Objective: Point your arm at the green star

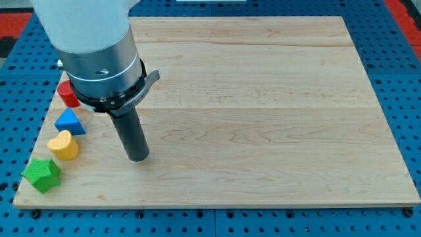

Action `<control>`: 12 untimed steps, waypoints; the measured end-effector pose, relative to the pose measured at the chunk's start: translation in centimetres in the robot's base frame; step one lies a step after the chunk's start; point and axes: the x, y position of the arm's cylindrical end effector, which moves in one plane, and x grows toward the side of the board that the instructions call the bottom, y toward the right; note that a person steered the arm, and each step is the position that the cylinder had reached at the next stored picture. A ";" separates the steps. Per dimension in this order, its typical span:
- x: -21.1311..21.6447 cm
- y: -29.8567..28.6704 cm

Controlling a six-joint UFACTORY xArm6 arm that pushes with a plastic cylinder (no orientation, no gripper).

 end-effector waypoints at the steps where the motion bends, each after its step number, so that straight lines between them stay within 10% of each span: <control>1: 0.0 0.0; 5: 7.5 -2.8; 12: 7.9 -9.5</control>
